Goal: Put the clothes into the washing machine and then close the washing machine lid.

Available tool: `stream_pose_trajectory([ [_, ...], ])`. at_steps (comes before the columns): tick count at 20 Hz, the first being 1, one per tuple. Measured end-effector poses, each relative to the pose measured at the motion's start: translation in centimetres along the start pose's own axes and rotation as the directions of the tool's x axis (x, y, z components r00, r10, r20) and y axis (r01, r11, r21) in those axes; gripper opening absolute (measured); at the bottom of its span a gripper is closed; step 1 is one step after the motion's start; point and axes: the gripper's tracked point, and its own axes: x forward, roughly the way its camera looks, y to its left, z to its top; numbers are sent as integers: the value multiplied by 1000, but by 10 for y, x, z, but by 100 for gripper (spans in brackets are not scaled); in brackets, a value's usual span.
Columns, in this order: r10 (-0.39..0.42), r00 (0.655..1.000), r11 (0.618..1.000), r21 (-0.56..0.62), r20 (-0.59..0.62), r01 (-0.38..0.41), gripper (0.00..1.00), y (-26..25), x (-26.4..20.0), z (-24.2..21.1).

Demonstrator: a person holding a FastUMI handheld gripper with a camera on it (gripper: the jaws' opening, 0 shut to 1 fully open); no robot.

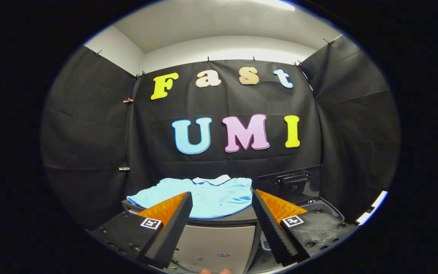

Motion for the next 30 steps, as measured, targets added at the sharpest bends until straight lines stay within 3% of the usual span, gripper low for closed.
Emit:
stream_pose_trajectory([
  [30,33,999,999,16,-11,-32,99,39,-3,-8],
])
